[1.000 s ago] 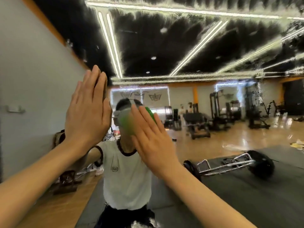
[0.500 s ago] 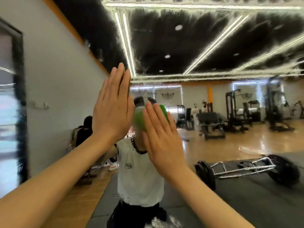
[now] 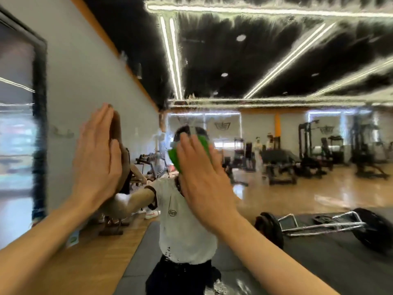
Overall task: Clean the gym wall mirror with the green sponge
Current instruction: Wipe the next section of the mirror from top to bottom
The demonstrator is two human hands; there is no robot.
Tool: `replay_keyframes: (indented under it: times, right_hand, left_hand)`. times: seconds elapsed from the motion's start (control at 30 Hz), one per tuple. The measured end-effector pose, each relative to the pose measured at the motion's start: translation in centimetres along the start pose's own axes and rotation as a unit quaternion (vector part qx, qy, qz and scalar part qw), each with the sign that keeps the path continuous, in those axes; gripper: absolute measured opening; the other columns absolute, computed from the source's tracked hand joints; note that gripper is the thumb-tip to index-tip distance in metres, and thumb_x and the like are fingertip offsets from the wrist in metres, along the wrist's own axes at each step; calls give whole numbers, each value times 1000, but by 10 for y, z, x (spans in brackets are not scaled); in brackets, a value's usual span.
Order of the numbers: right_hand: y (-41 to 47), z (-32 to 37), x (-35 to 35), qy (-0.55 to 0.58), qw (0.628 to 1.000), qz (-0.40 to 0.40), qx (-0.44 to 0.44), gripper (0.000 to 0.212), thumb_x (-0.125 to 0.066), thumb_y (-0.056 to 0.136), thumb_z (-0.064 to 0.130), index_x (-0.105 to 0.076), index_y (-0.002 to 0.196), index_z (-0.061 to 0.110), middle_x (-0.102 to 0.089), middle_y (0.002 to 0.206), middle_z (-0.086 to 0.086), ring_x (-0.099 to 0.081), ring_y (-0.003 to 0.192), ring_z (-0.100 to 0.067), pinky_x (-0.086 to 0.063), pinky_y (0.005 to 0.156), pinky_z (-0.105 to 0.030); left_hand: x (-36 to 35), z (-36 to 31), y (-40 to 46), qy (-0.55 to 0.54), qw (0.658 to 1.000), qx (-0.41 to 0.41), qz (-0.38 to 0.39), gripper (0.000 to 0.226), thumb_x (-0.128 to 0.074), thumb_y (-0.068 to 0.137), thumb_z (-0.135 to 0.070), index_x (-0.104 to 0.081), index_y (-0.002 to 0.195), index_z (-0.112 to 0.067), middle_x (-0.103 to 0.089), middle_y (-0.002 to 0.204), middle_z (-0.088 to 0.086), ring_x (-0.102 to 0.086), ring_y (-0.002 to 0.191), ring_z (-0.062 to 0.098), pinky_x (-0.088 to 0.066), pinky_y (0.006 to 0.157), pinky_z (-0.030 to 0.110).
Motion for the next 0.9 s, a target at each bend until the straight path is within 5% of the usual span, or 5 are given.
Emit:
replay_keyframes:
  times: [0.13,0.37,0.63,0.77,0.9]
  right_hand:
    - [6,-21,8,4,989,36,143,56,-42,105,26,-26,156,7,-26,164,-12,-18,153,-24,-8,127,-41]
    - [-28,-94,34,19,969,-58,-239,57,-32,103,16,-18,157,6,-22,165,-13,-11,154,-24,7,126,-35]
    - [64,8,0,0,994,13,109,55,-35,102,26,-30,155,9,-26,163,-12,-18,152,-24,-8,126,-44]
    - [20,-91,32,9,995,-2,-98,56,-35,105,23,-23,158,12,-22,166,-9,-9,155,-19,5,126,-34]
    - [41,-48,24,17,969,-91,-228,54,-37,102,14,-30,155,4,-28,163,-14,-18,153,-27,10,124,-29]
  left_hand:
    - [-4,3,-2,30,999,-16,0,56,-30,105,-25,-30,156,-4,-27,165,12,-24,152,26,-13,127,43]
    - [-4,2,-2,31,999,-15,12,57,-31,105,-22,-24,159,-2,-20,167,11,-16,154,22,-17,126,48]
    - [-3,4,-1,35,999,-40,-7,57,-33,105,-18,-23,159,-3,-22,167,13,-17,154,23,2,126,23]
    - [-4,4,-1,34,998,-44,-21,57,-32,104,-16,-23,158,-2,-22,166,15,-18,154,26,3,125,23]
    - [-4,6,-1,34,998,-43,-24,58,-35,103,-14,-18,158,-4,-21,166,15,-17,153,25,6,124,21]
Point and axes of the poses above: each hand's wrist, its own y-axis towards the middle knuckle, its own x-axis out of the back of the hand, z = x × y, the point moved 4 cm from there along y, towards the middle knuckle
